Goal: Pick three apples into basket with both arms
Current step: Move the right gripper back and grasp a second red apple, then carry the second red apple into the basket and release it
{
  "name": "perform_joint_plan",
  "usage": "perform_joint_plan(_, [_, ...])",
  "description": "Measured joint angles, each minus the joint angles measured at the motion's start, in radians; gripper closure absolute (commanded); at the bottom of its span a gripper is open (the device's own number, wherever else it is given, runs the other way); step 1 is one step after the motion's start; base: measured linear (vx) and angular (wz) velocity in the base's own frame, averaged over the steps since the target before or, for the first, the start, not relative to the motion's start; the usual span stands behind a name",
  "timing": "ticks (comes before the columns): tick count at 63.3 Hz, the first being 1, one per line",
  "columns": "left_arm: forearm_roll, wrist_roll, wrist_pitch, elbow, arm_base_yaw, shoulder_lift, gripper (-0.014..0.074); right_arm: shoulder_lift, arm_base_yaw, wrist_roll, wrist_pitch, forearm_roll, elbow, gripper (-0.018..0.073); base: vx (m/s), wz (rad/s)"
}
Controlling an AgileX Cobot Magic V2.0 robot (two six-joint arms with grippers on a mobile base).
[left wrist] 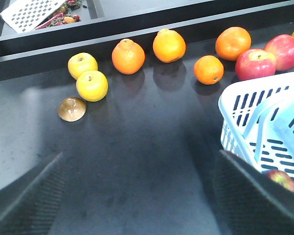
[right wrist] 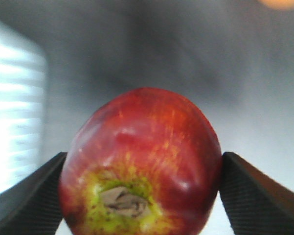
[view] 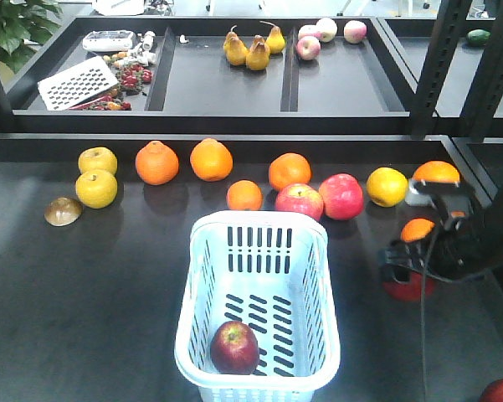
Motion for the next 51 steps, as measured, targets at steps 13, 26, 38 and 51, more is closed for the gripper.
perform_joint_plan(13, [0.000,0.000,0.000,0.000,0.000,0.000,0.0004,-0.216,0.180,0.037,0.119,0.012,0.000,0.0300,0.00,0.00])
perform_joint_plan(26, [0.000,0.000,0.000,0.000,0.000,0.000,0.0004,-0.315,0.342,0.102,0.139,0.013,0.005,0.0300,0.00,0.00])
perform_joint_plan(38, [0.000,0.000,0.000,0.000,0.000,0.000,0.0004,-0.283,0.459,0.108,0.062,0.014,0.006,0.0250,0.00,0.00])
perform_joint_plan(51, [0.000,0.000,0.000,0.000,0.000,0.000,0.0004,-0.184,0.496,0.097,-0.034,0.018,0.007,0.0007,0.00,0.00])
